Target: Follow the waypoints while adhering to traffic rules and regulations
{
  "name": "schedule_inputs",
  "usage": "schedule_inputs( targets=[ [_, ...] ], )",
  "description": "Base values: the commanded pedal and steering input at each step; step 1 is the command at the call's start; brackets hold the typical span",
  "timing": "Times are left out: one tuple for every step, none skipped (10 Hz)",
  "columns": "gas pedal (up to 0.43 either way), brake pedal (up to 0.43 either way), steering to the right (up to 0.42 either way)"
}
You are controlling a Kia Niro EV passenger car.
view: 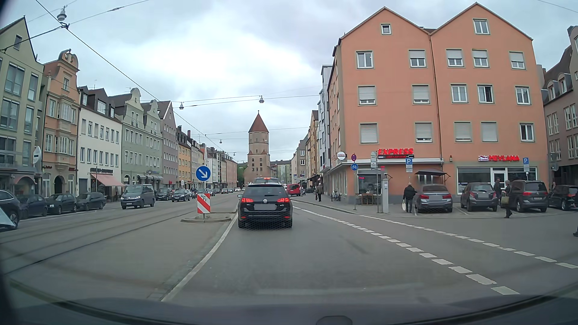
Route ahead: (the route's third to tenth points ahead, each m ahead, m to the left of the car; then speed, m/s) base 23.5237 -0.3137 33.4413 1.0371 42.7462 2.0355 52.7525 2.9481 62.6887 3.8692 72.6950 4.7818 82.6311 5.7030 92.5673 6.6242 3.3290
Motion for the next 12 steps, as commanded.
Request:
schedule_inputs(
  targets=[
    [0.028, 0.0, -0.063],
    [0.028, 0.0, -0.063],
    [0.028, 0.0, -0.063],
    [0.028, 0.0, -0.062],
    [0.028, 0.0, -0.062],
    [0.028, 0.0, -0.061],
    [0.028, 0.0, -0.061],
    [0.028, 0.0, -0.062],
    [0.039, 0.0, -0.061],
    [0.047, 0.0, -0.061],
    [0.059, 0.0, -0.061],
    [0.059, 0.0, -0.061]
  ],
)
